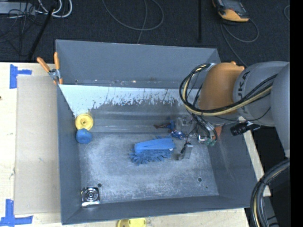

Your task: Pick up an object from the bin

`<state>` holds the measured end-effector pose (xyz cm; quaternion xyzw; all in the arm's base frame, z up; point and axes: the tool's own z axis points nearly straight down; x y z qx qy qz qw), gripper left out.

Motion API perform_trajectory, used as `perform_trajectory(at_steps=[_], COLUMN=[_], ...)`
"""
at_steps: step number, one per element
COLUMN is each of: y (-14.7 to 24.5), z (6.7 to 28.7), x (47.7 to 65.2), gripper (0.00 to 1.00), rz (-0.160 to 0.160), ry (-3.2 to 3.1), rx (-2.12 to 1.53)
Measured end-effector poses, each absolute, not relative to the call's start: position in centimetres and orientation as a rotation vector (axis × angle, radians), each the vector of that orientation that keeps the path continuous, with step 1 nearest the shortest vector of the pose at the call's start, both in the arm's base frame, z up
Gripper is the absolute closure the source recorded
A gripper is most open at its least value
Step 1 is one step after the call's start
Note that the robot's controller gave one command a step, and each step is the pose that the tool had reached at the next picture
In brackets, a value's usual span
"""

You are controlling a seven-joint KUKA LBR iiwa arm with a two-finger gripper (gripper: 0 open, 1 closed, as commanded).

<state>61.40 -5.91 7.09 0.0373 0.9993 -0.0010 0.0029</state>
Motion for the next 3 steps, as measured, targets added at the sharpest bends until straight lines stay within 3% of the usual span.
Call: perform_trajectory(at_steps=[1, 2, 3], y=[-4.7, -4.2, -0.4], z=[9.2, 9.1, 8.2], x=[58.6, 58.2, 58.3], gripper=[0.0, 0.0, 0.0], rz=[0.008, -0.006, 0.002], ry=[3.136, 3.137, 3.14], rx=[-0.164, -0.16, 0.136])
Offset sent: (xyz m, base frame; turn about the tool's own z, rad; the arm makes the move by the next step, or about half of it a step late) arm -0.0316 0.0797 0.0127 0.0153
